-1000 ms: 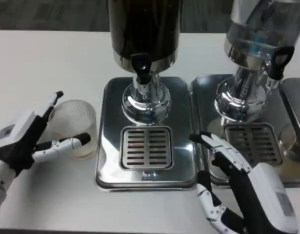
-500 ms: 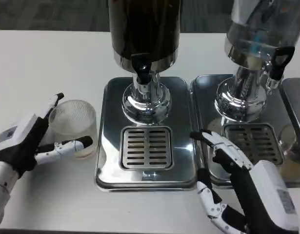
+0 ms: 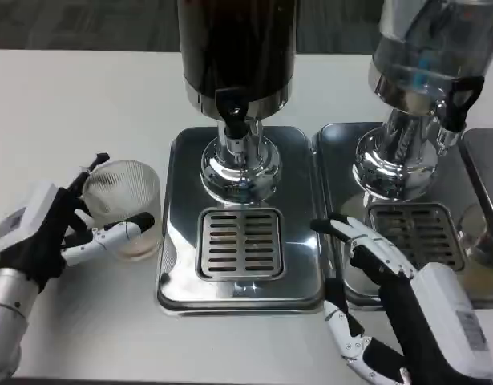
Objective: Grasp the cup under the faucet to collect the drink, then remove the cup.
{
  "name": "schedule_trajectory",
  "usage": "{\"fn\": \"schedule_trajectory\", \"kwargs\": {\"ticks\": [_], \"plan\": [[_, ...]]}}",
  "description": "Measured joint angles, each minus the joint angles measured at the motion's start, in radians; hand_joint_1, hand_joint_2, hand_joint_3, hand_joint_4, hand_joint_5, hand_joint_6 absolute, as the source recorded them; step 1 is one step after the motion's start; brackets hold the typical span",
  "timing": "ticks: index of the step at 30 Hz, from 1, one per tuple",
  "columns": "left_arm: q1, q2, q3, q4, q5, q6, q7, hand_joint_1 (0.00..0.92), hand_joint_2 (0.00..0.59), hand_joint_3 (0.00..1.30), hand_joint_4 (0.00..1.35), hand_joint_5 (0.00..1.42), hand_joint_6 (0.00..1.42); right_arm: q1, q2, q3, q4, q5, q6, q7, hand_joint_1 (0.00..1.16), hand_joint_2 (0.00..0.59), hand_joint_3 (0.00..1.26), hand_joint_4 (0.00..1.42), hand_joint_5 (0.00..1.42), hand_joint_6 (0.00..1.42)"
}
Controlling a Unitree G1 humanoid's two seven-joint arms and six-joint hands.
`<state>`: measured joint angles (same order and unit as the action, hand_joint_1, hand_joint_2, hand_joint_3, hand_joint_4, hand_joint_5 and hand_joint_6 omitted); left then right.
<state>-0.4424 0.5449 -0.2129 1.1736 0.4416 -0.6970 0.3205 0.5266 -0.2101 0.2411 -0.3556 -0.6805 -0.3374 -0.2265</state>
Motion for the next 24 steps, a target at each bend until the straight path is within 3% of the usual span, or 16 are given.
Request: {"fn": "schedule_trajectory", "kwargs": {"ticks": [9, 17, 24], "plan": [[0.002, -0.016, 0.011, 0.016, -0.005, -0.016, 0.014, 0.295, 0.123, 0.32, 0.38, 0.61, 0.8, 0.022, -0.001, -0.026, -0.009, 0.0, 0.0, 0.0, 0.67, 0.552, 0.26, 0.16, 0.16, 0.34], [0.012, -0.031, 0.011, 0.023, -0.004, -0.04, 0.061, 0.348, 0.148, 0.48, 0.55, 0.78, 0.95, 0.024, -0.003, -0.032, -0.01, 0.011, 0.0, 0.013, 0.66, 0.575, 0.26, 0.16, 0.15, 0.34], [0.046, -0.034, 0.014, 0.023, -0.003, -0.076, 0.118, 0.33, 0.151, 0.52, 0.61, 0.83, 1.0, 0.022, -0.003, -0.032, -0.01, 0.017, -0.001, 0.026, 0.65, 0.575, 0.26, 0.16, 0.15, 0.34]]}}
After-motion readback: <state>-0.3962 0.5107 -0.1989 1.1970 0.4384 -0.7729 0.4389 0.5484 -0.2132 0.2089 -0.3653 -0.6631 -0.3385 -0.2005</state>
